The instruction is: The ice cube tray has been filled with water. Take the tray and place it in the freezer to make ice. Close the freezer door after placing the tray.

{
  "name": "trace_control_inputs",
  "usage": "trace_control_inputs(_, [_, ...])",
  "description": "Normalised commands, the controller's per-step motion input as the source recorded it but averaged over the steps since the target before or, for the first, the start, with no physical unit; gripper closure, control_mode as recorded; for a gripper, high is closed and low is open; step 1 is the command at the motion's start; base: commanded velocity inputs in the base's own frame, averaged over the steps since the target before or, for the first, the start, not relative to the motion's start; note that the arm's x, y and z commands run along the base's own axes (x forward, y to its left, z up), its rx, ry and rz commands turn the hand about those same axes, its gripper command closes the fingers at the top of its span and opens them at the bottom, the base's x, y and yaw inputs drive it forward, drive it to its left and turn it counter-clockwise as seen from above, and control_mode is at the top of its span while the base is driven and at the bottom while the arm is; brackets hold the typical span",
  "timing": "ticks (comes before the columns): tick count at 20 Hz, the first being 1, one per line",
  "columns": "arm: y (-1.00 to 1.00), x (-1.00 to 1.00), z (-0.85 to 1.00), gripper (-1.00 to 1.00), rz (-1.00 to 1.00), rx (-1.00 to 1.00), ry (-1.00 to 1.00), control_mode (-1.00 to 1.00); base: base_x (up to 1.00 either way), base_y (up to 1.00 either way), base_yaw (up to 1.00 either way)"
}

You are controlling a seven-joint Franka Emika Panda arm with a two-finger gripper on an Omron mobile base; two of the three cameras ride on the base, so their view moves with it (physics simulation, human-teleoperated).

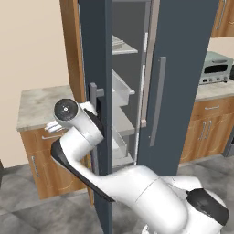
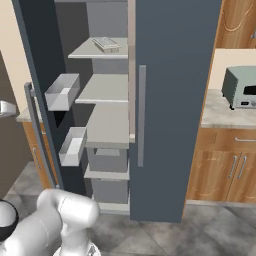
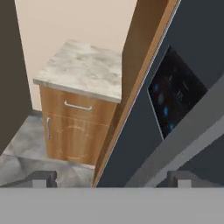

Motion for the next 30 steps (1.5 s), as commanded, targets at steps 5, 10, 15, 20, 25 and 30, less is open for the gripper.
trace_control_inputs(5, [0.13, 0.96, -0.30, -1.00, -0.04, -0.03, 0.00, -1.00, 0.00, 0.00, 0.00])
trace_control_inputs(10, [-0.27, 0.72, -0.27, -1.00, -0.13, -0.07, -0.01, -1.00, 0.00, 0.00, 0.00])
trace_control_inputs(15, [-0.71, 0.21, -0.09, -1.00, -0.22, -0.11, -0.06, -1.00, 0.00, 0.00, 0.00])
trace_control_inputs(20, [-1.00, 0.00, 0.00, -1.00, -0.31, -0.10, -0.04, -1.00, 0.00, 0.00, 0.00])
trace_control_inputs(25, [-1.00, 0.05, 0.00, -1.00, -0.26, -0.07, -0.04, -1.00, 0.00, 0.00, 0.00])
trace_control_inputs(30, [-1.00, 0.48, 0.00, -1.00, -0.06, -0.01, -0.15, -1.00, 0.00, 0.00, 0.00])
